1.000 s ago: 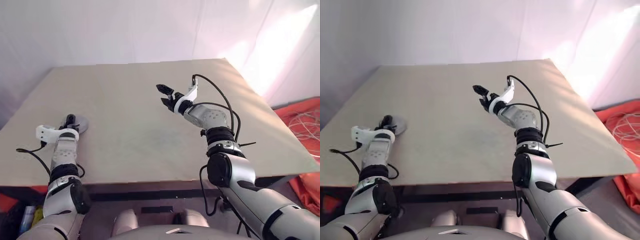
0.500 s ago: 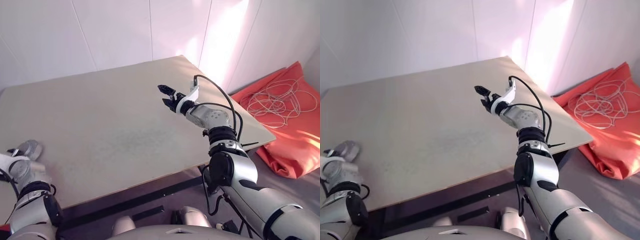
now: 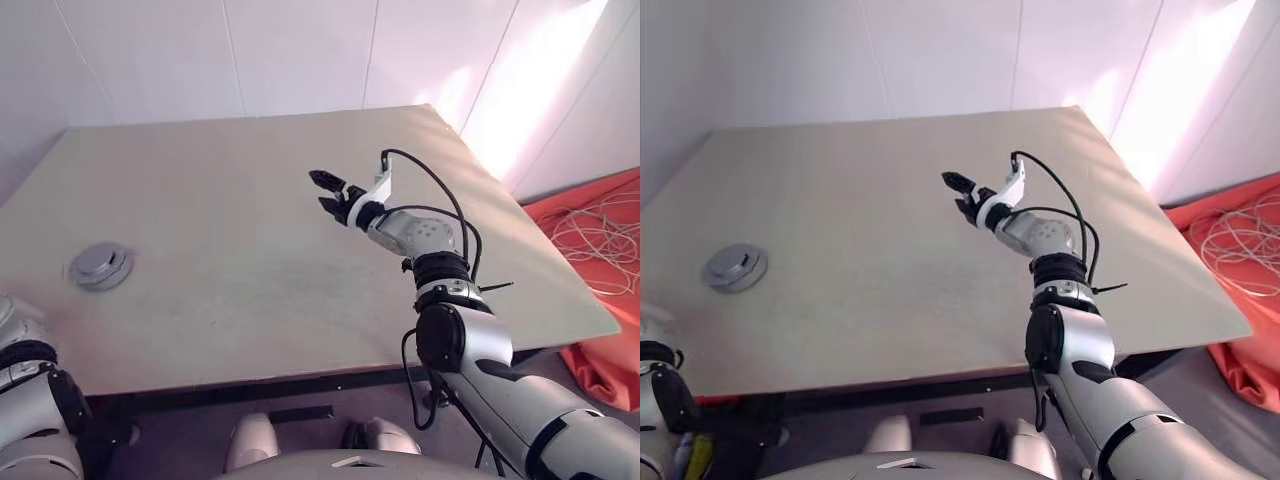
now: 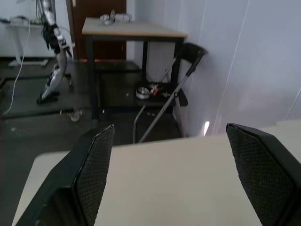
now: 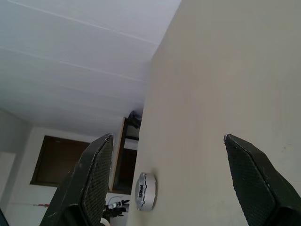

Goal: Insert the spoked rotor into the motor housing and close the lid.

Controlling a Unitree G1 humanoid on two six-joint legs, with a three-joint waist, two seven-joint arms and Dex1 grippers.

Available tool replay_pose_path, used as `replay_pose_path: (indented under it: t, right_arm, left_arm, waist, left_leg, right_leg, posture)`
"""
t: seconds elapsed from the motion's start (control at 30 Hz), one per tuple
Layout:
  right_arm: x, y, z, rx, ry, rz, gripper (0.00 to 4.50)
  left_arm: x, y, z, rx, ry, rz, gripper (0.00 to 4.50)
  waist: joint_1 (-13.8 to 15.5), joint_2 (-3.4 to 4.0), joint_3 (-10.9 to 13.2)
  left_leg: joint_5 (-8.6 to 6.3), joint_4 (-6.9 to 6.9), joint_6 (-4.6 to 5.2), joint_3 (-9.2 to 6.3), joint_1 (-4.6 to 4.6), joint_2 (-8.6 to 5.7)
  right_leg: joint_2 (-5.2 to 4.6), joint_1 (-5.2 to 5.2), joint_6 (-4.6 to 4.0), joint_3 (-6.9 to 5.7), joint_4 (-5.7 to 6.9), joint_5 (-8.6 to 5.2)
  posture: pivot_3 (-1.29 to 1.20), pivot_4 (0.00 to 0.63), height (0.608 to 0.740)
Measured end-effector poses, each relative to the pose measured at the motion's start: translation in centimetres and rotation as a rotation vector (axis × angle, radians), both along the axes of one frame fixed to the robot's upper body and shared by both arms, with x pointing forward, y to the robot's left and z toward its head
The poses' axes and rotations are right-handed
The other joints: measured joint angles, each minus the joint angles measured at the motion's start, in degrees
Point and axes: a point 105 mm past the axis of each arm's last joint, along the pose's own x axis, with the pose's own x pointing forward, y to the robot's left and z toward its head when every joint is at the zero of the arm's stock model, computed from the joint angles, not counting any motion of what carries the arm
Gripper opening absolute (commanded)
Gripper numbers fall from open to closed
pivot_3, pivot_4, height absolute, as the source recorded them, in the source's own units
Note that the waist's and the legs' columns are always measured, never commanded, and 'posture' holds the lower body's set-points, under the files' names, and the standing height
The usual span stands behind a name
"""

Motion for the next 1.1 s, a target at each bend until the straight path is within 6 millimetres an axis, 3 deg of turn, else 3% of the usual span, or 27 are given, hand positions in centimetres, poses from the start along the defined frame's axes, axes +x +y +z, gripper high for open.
replay_pose_path:
  t: [0.17, 0.27, 0.37, 0.5, 0.53, 0.67, 0.77, 0.9, 1.03, 1.1]
  right_arm:
    - [-0.5, 0.2, 1.4, -0.005, -0.118, 0.038, 4.27]
    - [-0.9, 0.3, 2.8, 0.005, -0.241, 0.049, 4.27]
    - [-1.1, 0.2, 3.8, -0.038, -0.376, 0.017, 4.27]
    - [-1.0, 0.2, 4.9, -0.07, -0.482, -0.01, 4.27]
    - [-1.0, -0.1, 5.0, -0.073, -0.498, -0.018, 4.27]
    - [-0.8, -1.6, 5.6, -0.155, -0.595, -0.02, 4.27]
    - [-0.6, -4.2, 6.5, -0.252, -0.688, -0.04, 4.27]
    - [-0.7, -7.2, 8.0, -0.336, -0.781, -0.008, 4.27]
    - [-1.4, -9.5, 8.9, -0.475, -0.877, 0.068, 4.27]
    - [-2.3, -10.2, 8.4, -0.569, -0.928, 0.157, 4.27]
  left_arm:
    - [3.4, -1.2, 6.9, 0.219, -0.038, -0.145, 4.01]
    - [6.9, -3.9, 10.7, 0.336, -0.094, -0.353, 4.01]
    - [10.8, -7.6, 12.3, 0.308, -0.224, -0.629, 4.01]
    - [15.1, -13.9, 11.9, 0.13, -0.406, -1.069, 4.01]
    - [16.0, -16.3, 11.9, 0.094, -0.438, -1.203, 4.01]
    - [17.5, -24.1, 12.2, 0.022, -0.462, -1.61, 4.01]
    - [17.4, -28.6, 12.1, -0.006, -0.435, -1.84, 4.01]
    - [16.5, -33.8, 10.6, -0.023, -0.33, -2.101, 4.01]
    - [15.2, -36.7, 7.7, -0.051, -0.187, -2.264, 4.01]
    - [14.2, -37.7, 6.8, -0.042, -0.125, -2.337, 4.01]
  waist:
    - [0.2, -0.41, 0.0]
    - [0.8, -0.43, 0.0]
    - [1.0, -0.36, 0.1]
    - [1.0, -0.44, 0.1]
    - [1.1, -0.5, 0.2]
    - [1.0, -0.58, 0.2]
    - [1.0, -0.58, 0.2]
    - [0.9, -0.55, 0.3]
    - [0.8, -0.52, 0.3]
    - [1.0, -0.53, 0.3]
  left_leg:
    - [-0.06, 0.04, -0.09, 0.02, -0.22, -0.16]
    - [-0.02, 0.05, -0.4, 0.05, -0.14, -0.15]
    - [0.12, 0.03, -0.61, 0.09, 0.27, -0.14]
    - [0.2, 0.03, -0.73, 0.25, 0.48, -0.11]
    - [0.2, 0.03, -0.72, 0.26, 0.44, -0.11]
    - [0.19, 0.02, -0.64, 0.28, 0.21, -0.14]
    - [0.25, 0.02, -0.26, 0.33, 0.03, -0.15]
    - [0.24, 0.03, -0.14, 0.36, -0.36, -0.2]
    - [0.24, 0.04, -0.09, 0.36, -0.49, -0.35]
    - [0.22, 0.05, -0.02, 0.36, -0.54, -0.36]
  right_leg:
    - [-0.01, -0.2, 0.16, 0.47, 0.26, -0.09]
    - [-0.01, -0.14, 0.56, 0.57, 0.33, -0.26]
    - [-0.02, 0.25, 0.56, 0.61, 0.37, -0.29]
    - [-0.06, 0.43, 0.37, 0.69, 0.43, -0.38]
    - [-0.07, 0.42, 0.34, 0.69, 0.44, -0.37]
    - [-0.07, 0.27, -0.05, 0.69, 0.47, -0.15]
    - [-0.07, 0.08, 0.07, 0.69, 0.46, -0.08]
    - [-0.04, -0.33, 0.07, 0.69, 0.48, -0.08]
    - [0.05, -0.48, 0.06, 0.69, 0.49, -0.09]
    - [0.04, -0.48, 0.07, 0.68, 0.46, -0.09]
  posture:
    - [0.0, 0.0, 0.74]
    - [0.0, 0.0, 0.74]
    - [0.0, 0.0, 0.74]
    - [0.0, 0.0, 0.74]
    - [0.0, 0.0, 0.74]
    - [0.0, 0.0, 0.74]
    - [0.0, 0.0, 0.74]
    - [0.0, 0.0, 0.74]
    - [0.0, 0.0, 0.74]
    - [0.0, 0.0, 0.74]
